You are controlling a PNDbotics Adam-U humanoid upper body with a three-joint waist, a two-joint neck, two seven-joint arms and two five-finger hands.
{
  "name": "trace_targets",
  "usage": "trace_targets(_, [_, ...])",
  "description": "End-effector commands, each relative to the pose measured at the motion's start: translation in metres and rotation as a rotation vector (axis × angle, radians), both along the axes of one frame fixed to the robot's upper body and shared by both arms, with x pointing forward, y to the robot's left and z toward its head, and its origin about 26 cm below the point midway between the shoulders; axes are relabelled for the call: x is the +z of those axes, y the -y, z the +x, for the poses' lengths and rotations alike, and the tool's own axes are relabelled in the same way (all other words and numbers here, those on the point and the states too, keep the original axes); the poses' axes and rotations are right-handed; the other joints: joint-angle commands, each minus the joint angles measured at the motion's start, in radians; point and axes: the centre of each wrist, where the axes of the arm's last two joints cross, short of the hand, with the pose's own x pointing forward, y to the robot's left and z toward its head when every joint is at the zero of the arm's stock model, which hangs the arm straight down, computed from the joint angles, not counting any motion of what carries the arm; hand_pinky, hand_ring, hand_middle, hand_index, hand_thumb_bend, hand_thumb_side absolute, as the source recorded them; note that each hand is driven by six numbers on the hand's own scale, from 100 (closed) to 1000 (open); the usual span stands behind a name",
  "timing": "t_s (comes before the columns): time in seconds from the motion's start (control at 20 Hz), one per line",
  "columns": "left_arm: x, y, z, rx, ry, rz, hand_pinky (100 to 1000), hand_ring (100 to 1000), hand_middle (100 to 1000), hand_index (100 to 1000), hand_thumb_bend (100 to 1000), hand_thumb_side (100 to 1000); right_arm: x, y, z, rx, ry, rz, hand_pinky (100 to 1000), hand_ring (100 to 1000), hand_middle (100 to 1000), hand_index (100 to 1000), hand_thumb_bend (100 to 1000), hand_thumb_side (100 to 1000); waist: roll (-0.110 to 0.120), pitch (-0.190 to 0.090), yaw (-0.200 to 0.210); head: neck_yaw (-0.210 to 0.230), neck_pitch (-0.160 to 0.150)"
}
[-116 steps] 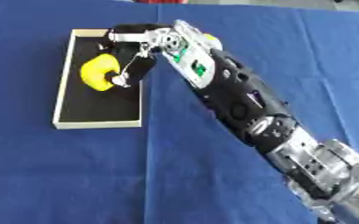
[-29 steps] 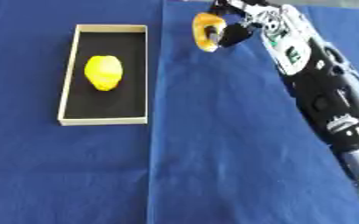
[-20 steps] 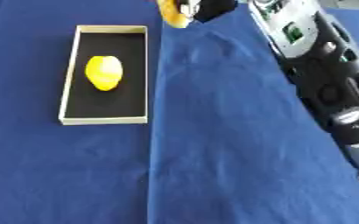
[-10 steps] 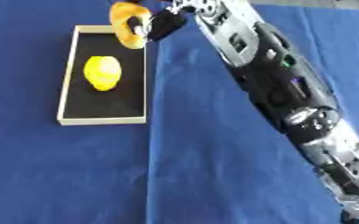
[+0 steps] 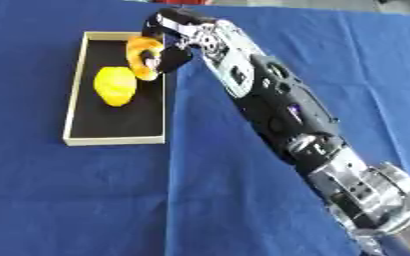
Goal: Pick up objects on the table and place them in the box.
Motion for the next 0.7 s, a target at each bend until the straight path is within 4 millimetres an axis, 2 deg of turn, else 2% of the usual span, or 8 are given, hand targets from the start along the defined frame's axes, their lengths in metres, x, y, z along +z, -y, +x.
trace_targets(0.05, [0.007, 0.0, -0.003, -0.006, 0.025, 0.014, 809, 858, 765, 785, 620, 706, 0.017, -0.003, -0.005, 0.041, 0.06, -0.049, 902, 944, 878, 931, 393, 356, 0.009, -0.023, -0.001, -0.001, -0.004])
trace_targets(0.25, [0.007, 0.001, -0.003, -0.008, 0.022, 0.016, 809, 858, 765, 785, 620, 706, 0.02, -0.004, -0.007, 0.07, 0.077, -0.103, 906, 951, 894, 951, 391, 366, 0.01, -0.025, -0.004, 0.001, -0.002])
trace_targets(0.7, [0.007, 0.001, -0.003, -0.01, 0.019, 0.014, 809, 859, 765, 784, 620, 706, 0.03, -0.001, -0.013, 0.085, 0.115, -0.061, 902, 948, 897, 964, 373, 377, 0.01, -0.029, -0.01, 0.009, 0.0])
